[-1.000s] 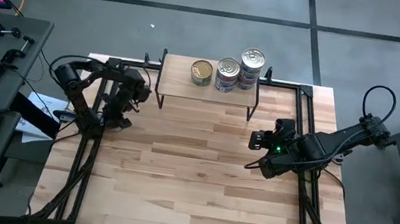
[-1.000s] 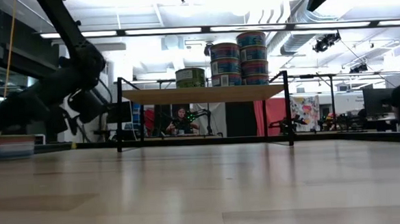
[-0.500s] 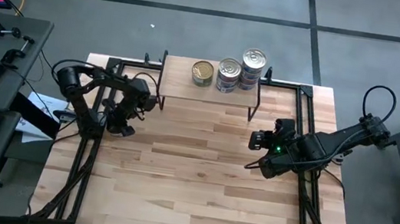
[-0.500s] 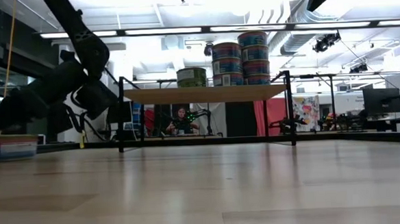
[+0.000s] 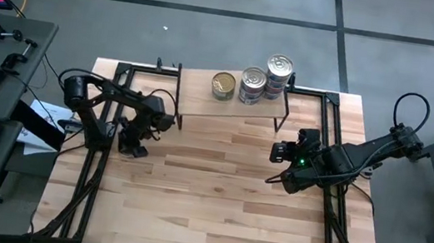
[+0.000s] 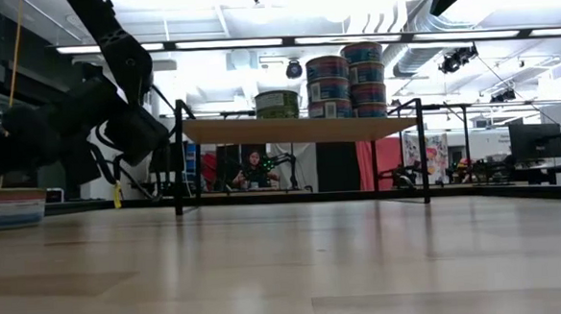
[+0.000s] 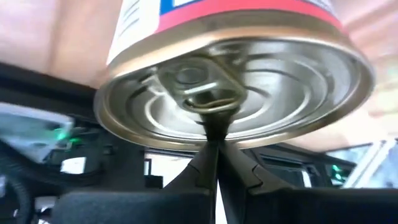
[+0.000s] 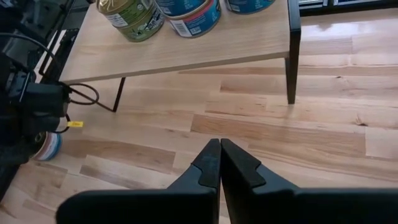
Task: Stack canned seafood by type on shelf
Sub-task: Stack the blue tuna can on top of the other stacked blue tuna cans on the shelf
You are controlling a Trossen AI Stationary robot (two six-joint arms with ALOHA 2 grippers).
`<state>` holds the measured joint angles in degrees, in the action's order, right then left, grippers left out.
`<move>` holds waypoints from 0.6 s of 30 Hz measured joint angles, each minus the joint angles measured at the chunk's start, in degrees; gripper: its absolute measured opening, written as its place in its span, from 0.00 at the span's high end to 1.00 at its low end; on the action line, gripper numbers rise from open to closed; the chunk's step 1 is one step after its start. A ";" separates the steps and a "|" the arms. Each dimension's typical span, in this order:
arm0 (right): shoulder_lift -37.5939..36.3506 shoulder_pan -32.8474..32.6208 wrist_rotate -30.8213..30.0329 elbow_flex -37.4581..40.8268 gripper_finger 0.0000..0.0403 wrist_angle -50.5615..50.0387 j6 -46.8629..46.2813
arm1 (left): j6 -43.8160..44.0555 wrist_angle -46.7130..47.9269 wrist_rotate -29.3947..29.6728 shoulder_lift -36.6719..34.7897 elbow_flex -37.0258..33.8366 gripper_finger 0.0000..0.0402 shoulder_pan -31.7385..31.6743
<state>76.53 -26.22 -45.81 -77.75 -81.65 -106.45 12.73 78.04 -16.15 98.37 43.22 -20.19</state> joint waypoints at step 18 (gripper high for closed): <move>0.00 0.00 -0.43 0.00 1.00 -0.03 1.53 | -2.58 1.61 -16.20 0.01 -1.52 1.00 11.00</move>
<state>76.53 -26.22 -46.24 -77.76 -81.68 -104.92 10.16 79.65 -32.35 98.37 41.70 -9.19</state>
